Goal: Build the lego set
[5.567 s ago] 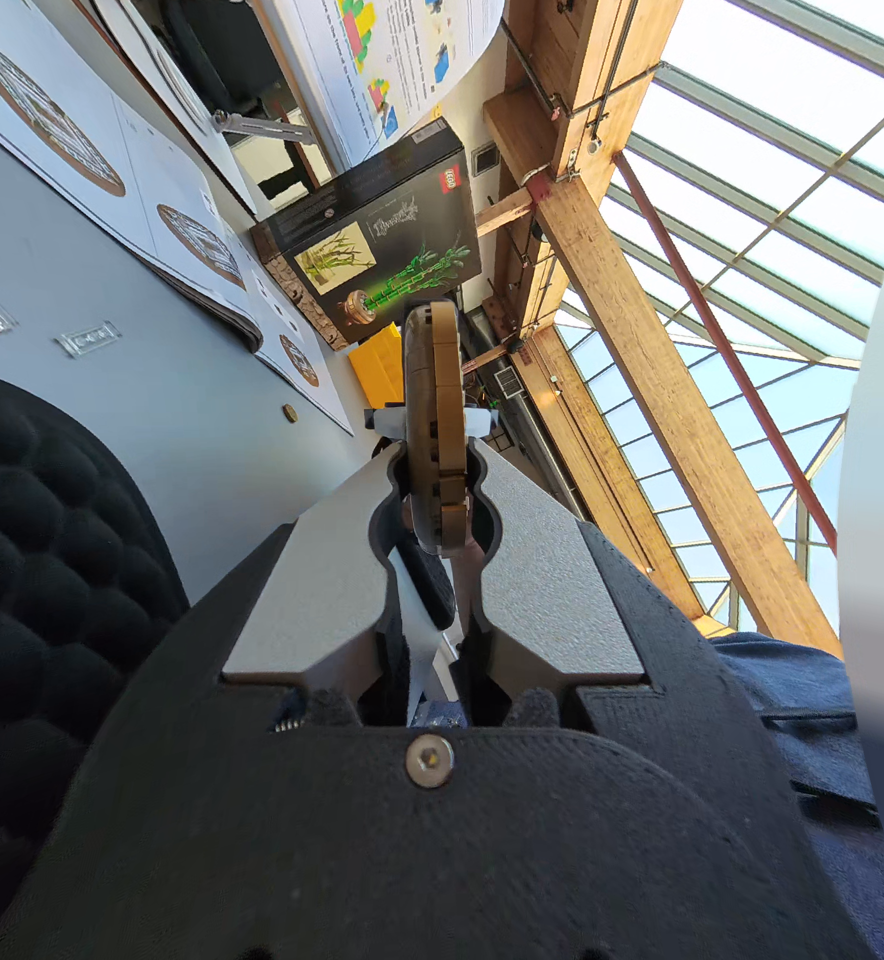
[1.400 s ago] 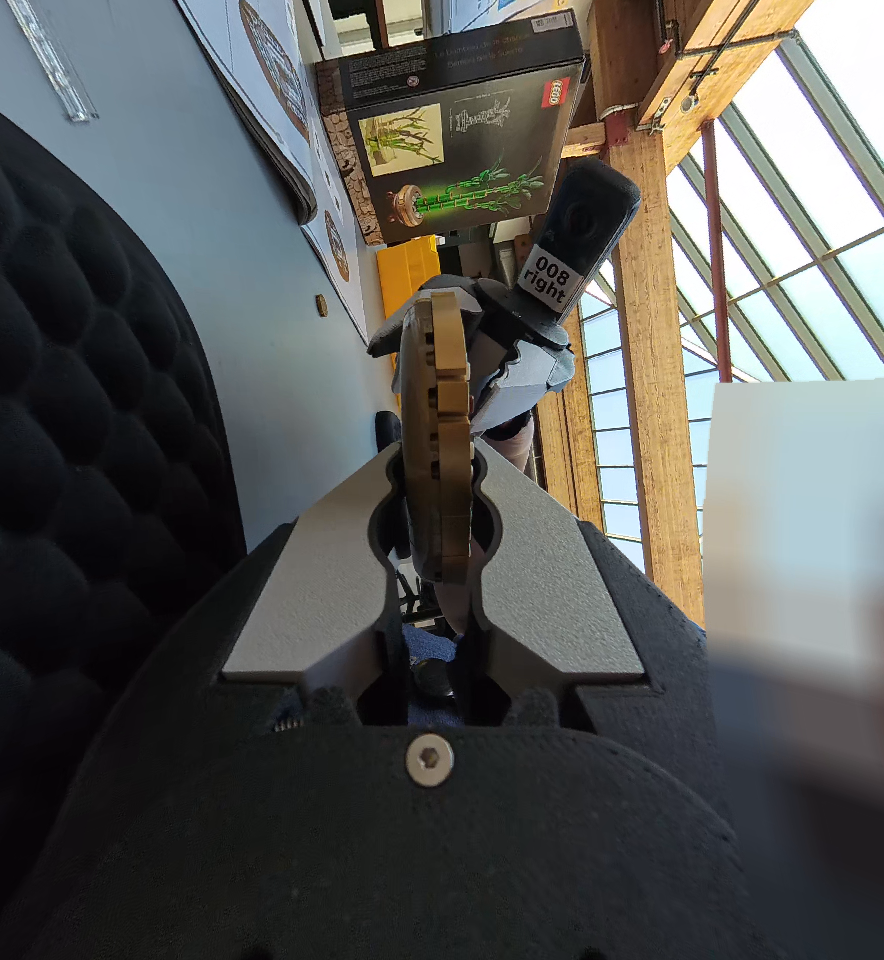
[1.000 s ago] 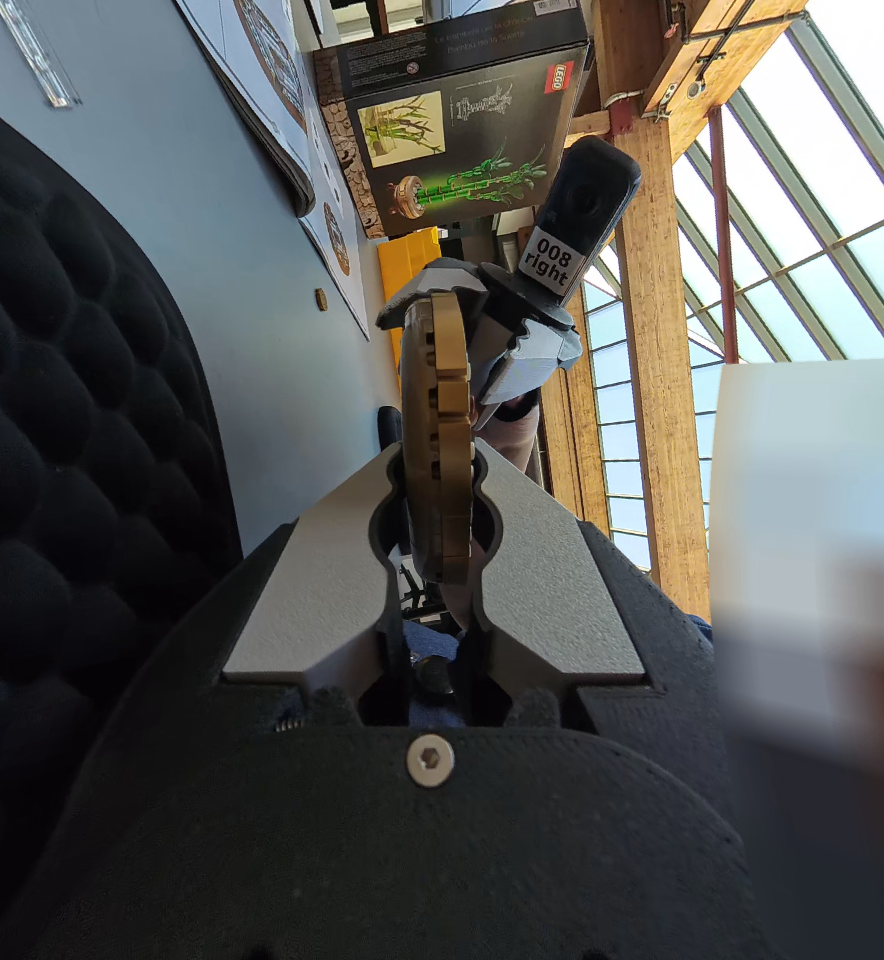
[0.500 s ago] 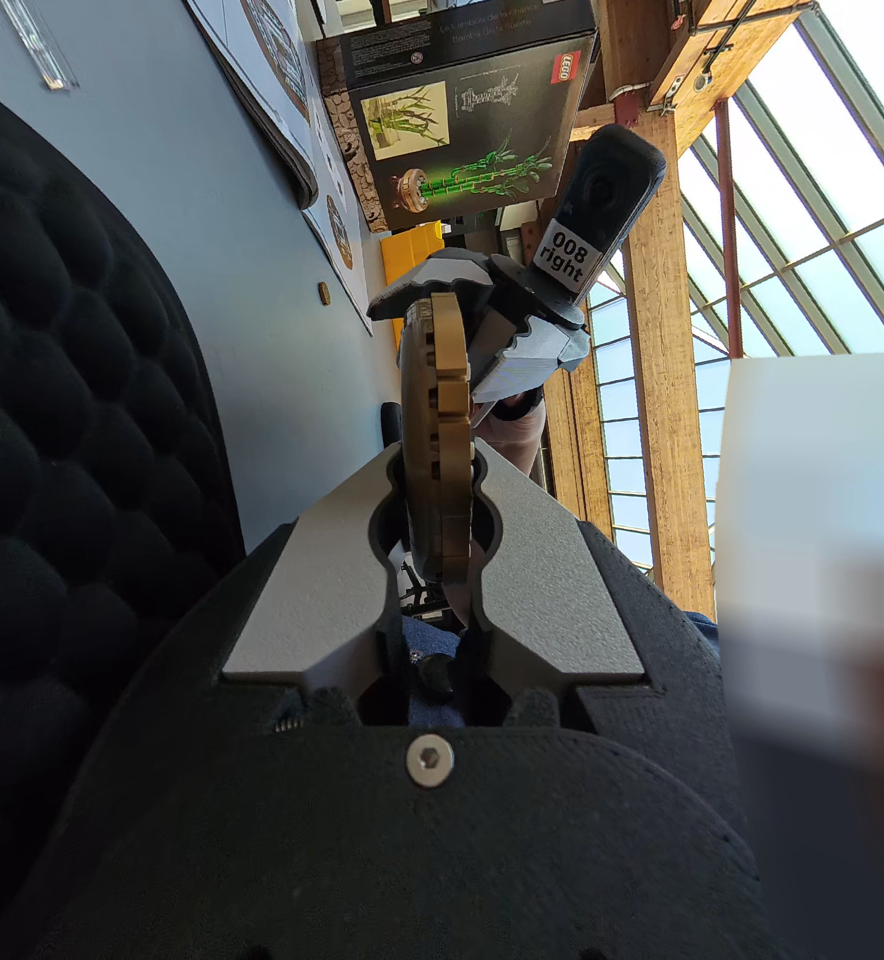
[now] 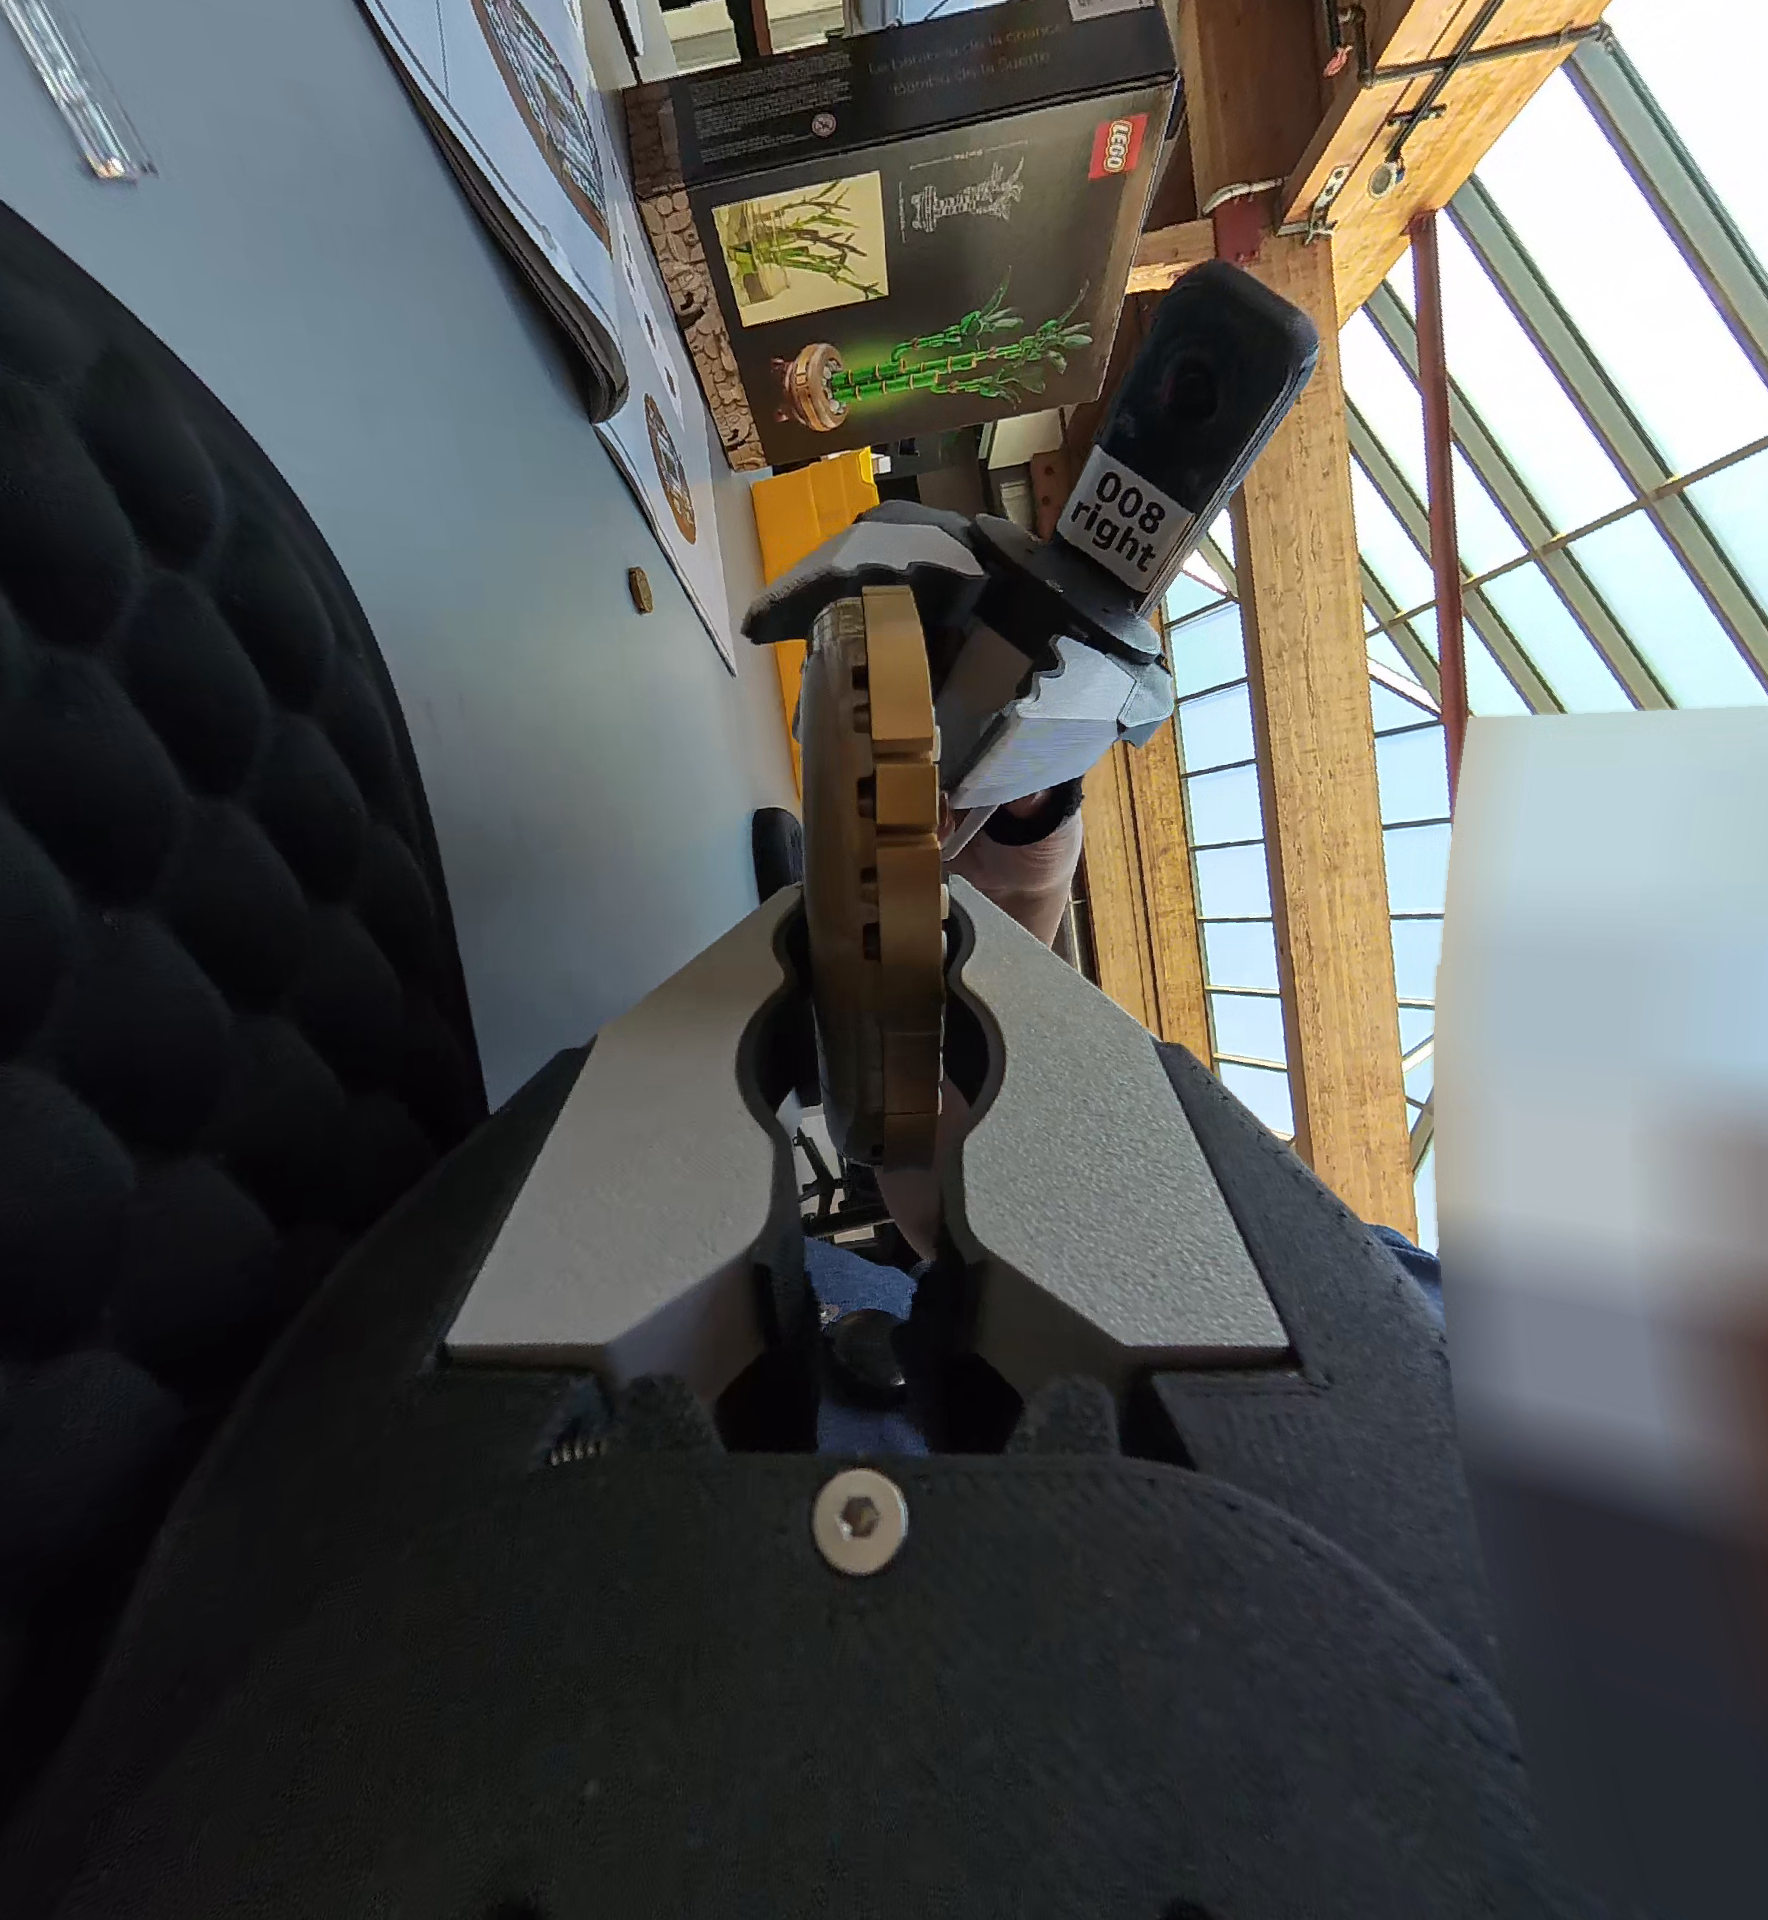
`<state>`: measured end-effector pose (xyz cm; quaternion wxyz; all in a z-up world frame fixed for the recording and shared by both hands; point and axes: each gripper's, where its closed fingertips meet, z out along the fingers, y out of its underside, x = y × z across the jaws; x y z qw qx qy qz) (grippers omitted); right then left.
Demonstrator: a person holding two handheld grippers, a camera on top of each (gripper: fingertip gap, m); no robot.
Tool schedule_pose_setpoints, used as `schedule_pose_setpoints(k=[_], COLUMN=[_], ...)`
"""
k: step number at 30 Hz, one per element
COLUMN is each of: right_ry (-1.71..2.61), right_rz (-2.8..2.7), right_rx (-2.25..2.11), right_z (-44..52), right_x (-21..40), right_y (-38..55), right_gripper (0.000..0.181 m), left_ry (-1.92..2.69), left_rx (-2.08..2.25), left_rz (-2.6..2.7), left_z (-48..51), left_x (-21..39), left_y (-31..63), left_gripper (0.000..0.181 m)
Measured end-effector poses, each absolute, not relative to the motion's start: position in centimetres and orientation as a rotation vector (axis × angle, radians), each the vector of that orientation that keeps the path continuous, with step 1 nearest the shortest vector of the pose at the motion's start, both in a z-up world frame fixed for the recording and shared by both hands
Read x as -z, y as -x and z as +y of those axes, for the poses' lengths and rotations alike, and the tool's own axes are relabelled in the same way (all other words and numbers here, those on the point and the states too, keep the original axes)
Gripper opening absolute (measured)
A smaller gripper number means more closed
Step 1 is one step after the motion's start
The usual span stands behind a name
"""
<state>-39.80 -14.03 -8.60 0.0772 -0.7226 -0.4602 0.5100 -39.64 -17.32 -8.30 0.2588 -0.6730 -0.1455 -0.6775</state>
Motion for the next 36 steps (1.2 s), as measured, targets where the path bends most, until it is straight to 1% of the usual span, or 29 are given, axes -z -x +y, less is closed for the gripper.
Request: schedule_pose_setpoints(k=[8, 10, 13, 15, 18, 21, 23, 29, 36], right_ry=[2.107, 1.869, 1.395, 1.255, 1.292, 1.242, 1.238, 1.253, 1.259], right_rz=[-1.302, -1.378, -1.589, -1.736, -1.858, -1.918, -1.970, -2.144, -2.164], right_rx=[-1.589, -1.487, -1.183, -1.076, -1.020, -1.002, -0.956, -0.850, -0.820], right_z=[-13.8, -13.7, -15.5, -17.3, -17.8, -18.2, -18.0, -17.9, -17.8], right_x=[7.9, 6.4, 4.1, 4.1, 5.6, 5.4, 5.6, 6.8, 7.1], right_y=[39.5, 39.6, 39.2, 38.9, 38.8, 38.6, 38.5, 37.8, 37.8], right_gripper=[0.050, 0.048, 0.044, 0.042, 0.041, 0.031, 0.027, 0.027, 0.025], left_ry=[1.821, 1.817, 1.827, 1.825, 1.825, 1.829, 1.835, 1.852, 1.861], left_rx=[1.835, 1.836, 1.835, 1.843, 1.853, 1.864, 1.871, 1.875, 1.867], left_rz=[-0.397, -0.396, -0.389, -0.385, -0.372, -0.360, -0.353, -0.327, -0.329], left_z=[-17.3, -17.3, -17.3, -17.3, -17.3, -17.5, -17.7, -17.9, -17.8], left_x=[8.3, 8.1, 8.2, 8.1, 7.9, 7.8, 7.8, 7.7, 8.0], left_y=[39.7, 39.8, 39.8, 39.6, 39.2, 38.9, 38.7, 38.2, 38.2], left_gripper=[0.019, 0.019, 0.019, 0.019, 0.019, 0.019, 0.020, 0.020, 0.019])
